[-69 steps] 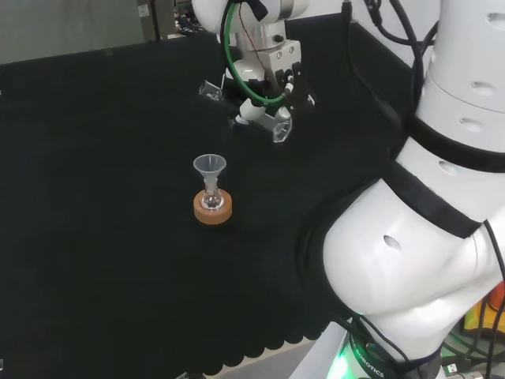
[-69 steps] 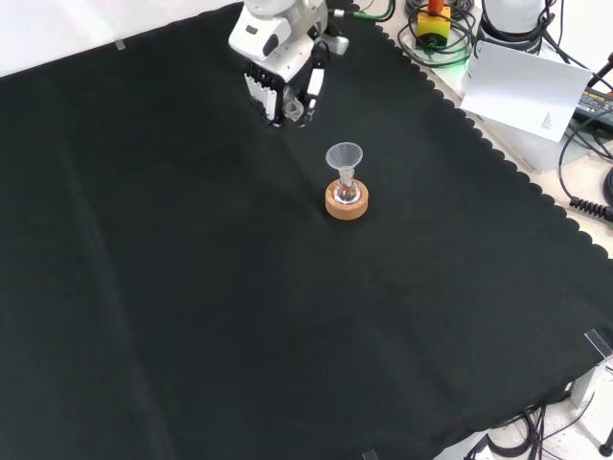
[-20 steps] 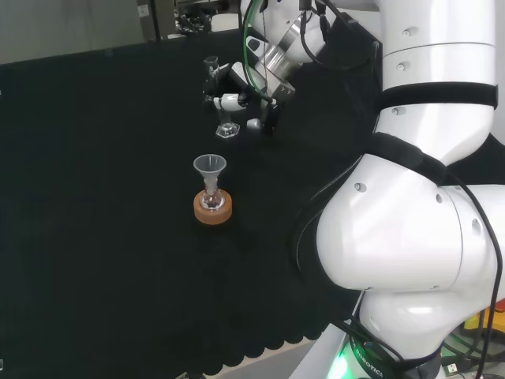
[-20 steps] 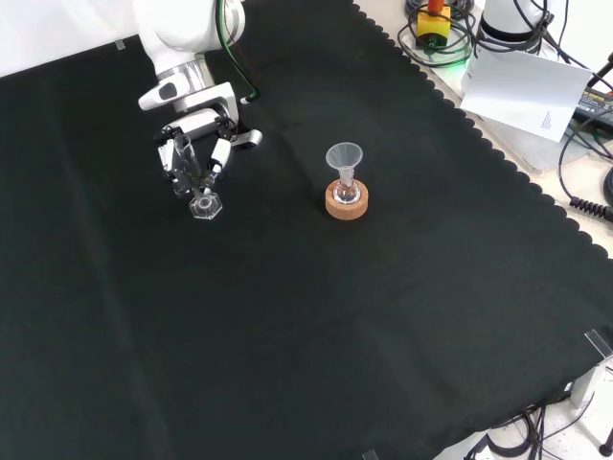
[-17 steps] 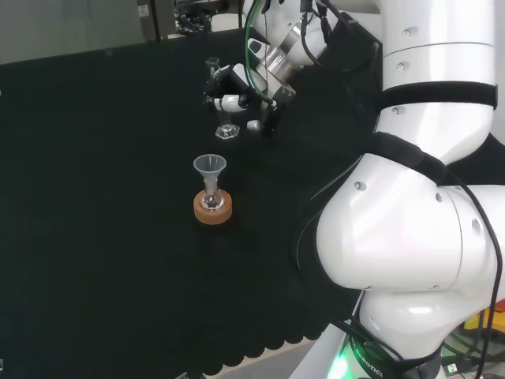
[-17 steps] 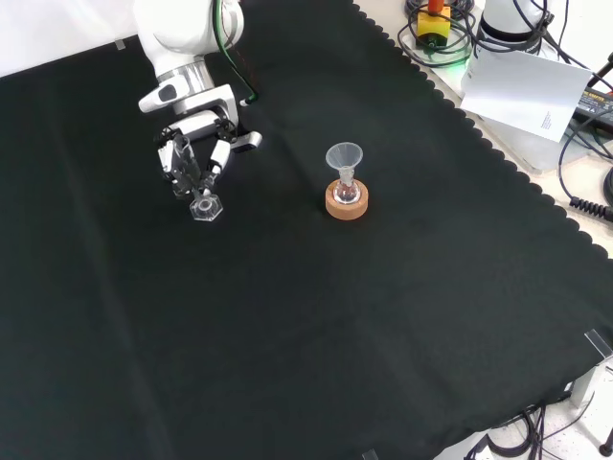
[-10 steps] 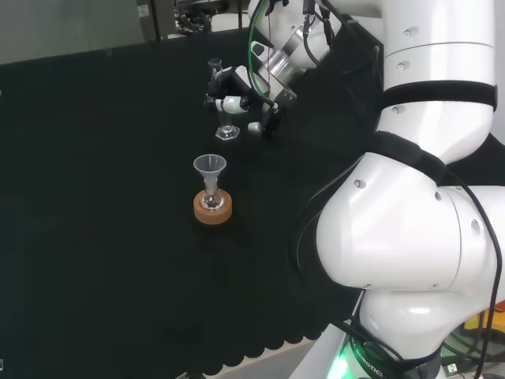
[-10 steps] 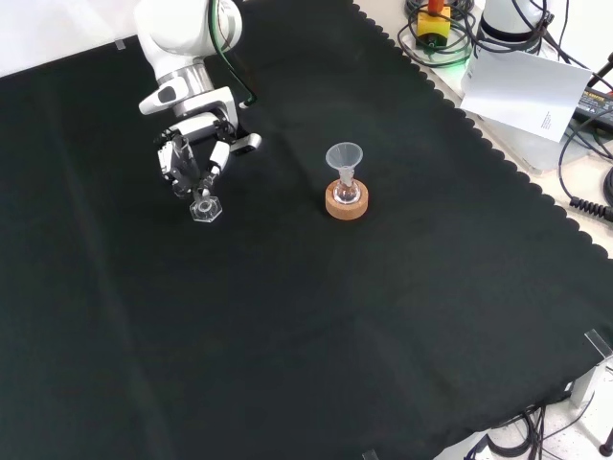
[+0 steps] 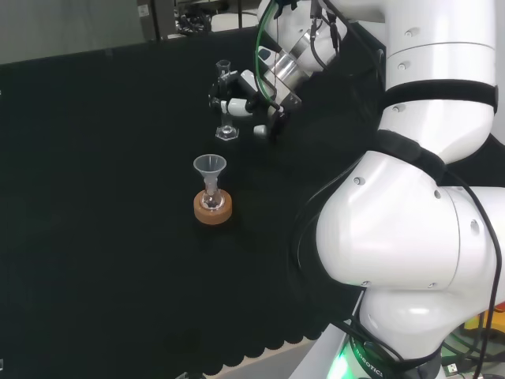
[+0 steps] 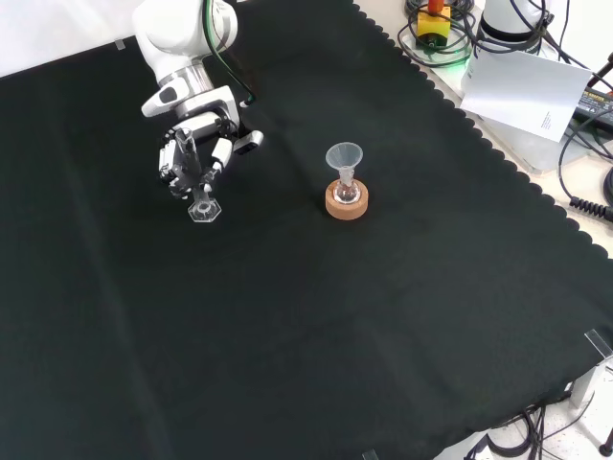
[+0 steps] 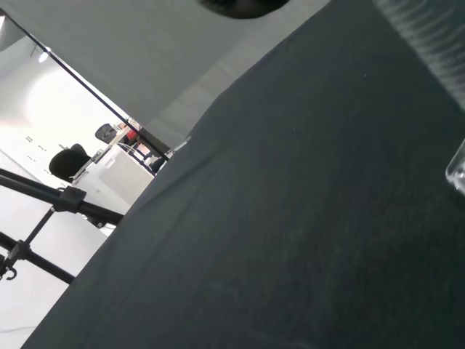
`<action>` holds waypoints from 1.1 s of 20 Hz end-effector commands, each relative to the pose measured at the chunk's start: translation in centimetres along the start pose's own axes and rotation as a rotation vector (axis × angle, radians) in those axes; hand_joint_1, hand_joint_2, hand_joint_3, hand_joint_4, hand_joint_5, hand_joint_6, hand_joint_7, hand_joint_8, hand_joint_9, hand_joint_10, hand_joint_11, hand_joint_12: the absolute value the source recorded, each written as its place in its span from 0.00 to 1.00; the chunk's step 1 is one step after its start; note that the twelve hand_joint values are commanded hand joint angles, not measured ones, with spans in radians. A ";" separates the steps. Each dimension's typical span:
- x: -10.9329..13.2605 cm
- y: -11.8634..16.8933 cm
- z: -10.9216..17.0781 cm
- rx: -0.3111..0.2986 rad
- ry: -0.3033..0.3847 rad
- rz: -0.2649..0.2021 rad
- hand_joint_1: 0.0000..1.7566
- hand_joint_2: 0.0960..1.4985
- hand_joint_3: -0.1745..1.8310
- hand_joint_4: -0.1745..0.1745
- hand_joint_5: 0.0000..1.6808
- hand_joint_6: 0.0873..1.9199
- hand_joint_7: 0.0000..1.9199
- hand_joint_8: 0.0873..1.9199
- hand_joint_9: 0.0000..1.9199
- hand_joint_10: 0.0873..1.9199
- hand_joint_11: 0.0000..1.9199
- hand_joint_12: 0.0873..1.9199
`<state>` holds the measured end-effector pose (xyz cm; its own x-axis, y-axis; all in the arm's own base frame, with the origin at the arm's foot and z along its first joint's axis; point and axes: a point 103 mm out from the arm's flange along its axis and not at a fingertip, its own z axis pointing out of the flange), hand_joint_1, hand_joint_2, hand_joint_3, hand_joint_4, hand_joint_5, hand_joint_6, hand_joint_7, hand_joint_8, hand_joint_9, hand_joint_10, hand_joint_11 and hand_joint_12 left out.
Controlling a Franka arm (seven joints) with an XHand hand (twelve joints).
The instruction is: Put the graduated cylinder back on the table.
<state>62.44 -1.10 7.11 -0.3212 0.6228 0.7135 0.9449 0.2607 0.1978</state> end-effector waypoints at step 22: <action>4.6 -2.3 -9.8 0.017 -0.151 0.042 0.46 0.56 0.00 0.27 0.13 0.00 0.04 0.31 0.30 0.00 0.07 0.75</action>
<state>61.71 -4.21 13.13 -0.3130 0.6838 0.6591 0.9473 0.2751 0.1644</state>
